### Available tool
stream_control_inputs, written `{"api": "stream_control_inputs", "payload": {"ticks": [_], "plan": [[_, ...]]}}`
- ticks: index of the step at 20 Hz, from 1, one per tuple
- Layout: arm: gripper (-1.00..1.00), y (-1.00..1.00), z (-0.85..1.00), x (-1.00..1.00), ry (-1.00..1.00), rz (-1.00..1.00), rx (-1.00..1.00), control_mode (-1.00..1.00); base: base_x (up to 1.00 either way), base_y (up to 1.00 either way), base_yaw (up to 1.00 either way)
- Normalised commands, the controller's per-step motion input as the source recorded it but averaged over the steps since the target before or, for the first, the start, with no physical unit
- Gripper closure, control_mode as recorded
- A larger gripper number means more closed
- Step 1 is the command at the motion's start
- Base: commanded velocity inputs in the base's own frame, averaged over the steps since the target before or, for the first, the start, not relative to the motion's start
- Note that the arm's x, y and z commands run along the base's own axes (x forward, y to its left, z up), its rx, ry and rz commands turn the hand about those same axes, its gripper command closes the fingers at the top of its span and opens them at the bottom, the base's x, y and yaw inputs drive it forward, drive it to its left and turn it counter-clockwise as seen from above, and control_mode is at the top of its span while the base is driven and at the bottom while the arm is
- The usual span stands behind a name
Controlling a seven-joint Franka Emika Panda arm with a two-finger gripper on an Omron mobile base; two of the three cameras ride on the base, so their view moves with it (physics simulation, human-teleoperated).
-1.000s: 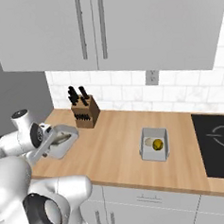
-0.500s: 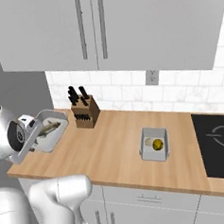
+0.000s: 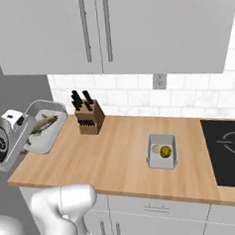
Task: Take the meat container that has the fish and place it on the second highest rack of the freezer. Then take the vegetable container that has the garlic and lemon and place it on the highest rack of the freezer.
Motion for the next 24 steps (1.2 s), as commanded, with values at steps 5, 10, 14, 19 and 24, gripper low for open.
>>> {"api": "stream_control_inputs", "payload": {"ticks": [5,10,14,19,24], "plan": [[1.0,-0.67,0.3,-0.18,0.0,0.0,0.0,-1.0,0.0,0.0,0.0],[1.0,-0.67,-0.04,0.0,0.02,0.0,0.01,-1.0,0.0,0.0,0.0],[1.0,-0.01,-0.25,0.0,0.05,0.0,0.0,-1.0,0.0,0.0,0.0],[1.0,0.1,-0.44,0.04,0.01,0.01,-0.02,1.0,-0.06,0.14,0.04],[1.0,0.0,0.0,0.0,0.0,0.0,0.0,1.0,-0.8,0.48,0.38]]}}
